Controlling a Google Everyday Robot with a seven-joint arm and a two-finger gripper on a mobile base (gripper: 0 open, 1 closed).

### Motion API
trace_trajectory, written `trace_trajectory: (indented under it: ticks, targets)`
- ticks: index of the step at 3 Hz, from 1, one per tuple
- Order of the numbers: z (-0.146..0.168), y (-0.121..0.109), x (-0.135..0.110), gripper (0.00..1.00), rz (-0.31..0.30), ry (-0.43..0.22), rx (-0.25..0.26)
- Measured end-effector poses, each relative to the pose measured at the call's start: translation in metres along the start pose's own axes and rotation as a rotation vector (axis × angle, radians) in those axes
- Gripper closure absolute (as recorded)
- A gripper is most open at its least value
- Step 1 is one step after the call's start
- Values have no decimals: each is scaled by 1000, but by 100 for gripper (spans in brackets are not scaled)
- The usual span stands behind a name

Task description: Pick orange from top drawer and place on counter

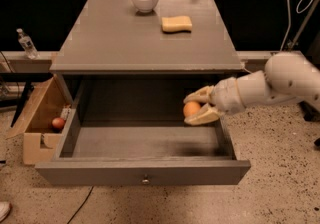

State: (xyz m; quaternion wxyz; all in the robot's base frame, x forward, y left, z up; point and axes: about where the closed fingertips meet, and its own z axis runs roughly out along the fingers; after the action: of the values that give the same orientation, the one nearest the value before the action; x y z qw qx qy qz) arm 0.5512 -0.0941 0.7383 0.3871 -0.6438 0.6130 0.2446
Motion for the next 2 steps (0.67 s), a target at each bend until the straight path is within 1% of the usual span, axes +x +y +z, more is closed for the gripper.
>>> trace_trajectory:
  ticks: [1,2]
  targets:
    - [-60,-14,-40,100,-29,-56,34]
    - [-60,-14,-40,100,-29,-56,34]
